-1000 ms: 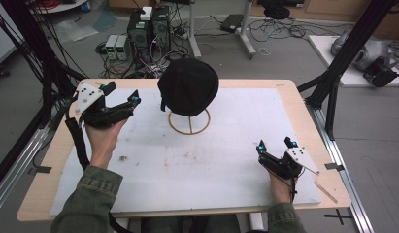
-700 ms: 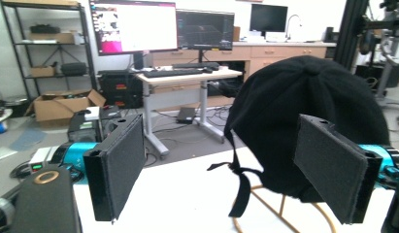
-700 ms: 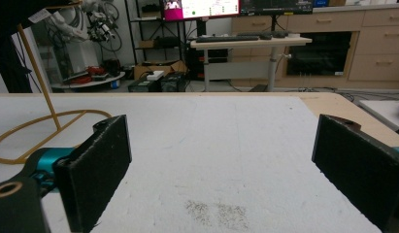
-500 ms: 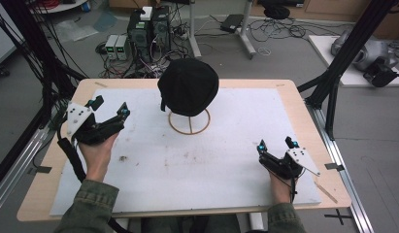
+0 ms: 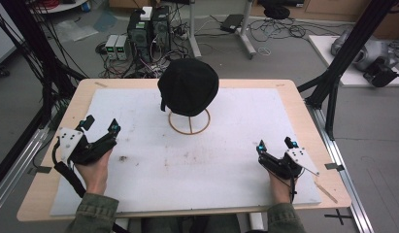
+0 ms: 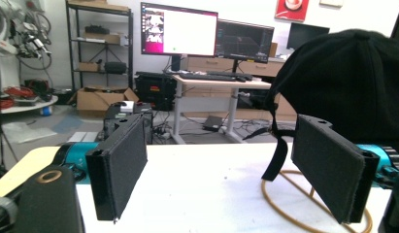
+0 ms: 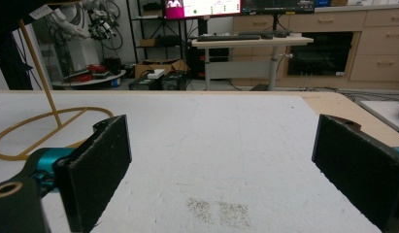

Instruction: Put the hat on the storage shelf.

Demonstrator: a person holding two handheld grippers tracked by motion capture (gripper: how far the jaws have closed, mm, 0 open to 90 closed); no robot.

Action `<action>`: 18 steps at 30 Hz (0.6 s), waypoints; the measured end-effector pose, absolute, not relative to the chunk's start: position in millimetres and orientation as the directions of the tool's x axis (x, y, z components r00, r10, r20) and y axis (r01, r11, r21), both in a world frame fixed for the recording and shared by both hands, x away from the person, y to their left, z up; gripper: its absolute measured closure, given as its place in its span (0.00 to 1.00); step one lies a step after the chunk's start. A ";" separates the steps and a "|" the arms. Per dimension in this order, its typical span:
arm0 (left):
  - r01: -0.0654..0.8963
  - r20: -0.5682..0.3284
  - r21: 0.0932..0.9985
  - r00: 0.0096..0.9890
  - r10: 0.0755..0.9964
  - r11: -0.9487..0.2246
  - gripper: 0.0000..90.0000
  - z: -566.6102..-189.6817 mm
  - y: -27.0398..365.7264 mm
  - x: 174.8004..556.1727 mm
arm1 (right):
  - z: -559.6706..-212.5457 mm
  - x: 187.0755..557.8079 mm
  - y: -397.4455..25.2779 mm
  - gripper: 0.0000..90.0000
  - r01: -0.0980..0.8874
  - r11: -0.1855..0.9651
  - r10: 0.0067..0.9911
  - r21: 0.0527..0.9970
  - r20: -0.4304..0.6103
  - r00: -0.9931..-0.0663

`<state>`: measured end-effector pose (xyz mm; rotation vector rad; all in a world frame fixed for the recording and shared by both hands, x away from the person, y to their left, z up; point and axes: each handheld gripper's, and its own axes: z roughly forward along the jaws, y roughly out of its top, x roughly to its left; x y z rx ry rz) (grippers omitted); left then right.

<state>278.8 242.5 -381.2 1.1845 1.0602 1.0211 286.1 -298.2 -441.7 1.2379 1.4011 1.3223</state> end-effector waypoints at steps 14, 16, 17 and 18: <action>-0.034 0.014 0.999 0.176 0.984 -0.009 0.23 -408.0 241.4 260.2 | -442.8 285.9 -298.4 0.07 0.113 -0.030 0.983 0.993 0.050 -0.179; -0.032 0.003 0.999 0.172 0.985 0.002 0.23 -411.4 243.0 257.3 | -443.0 285.9 -298.4 0.07 0.115 -0.029 0.983 0.993 0.050 -0.177; -0.031 0.002 1.000 0.170 0.985 0.003 0.23 -412.7 243.1 256.3 | -443.1 285.7 -298.1 0.07 0.119 -0.032 0.983 0.992 0.053 -0.177; -0.025 0.008 1.000 0.169 0.986 -0.004 0.23 -415.2 243.1 254.2 | -443.1 285.7 -298.0 0.07 0.119 -0.032 0.983 0.992 0.053 -0.177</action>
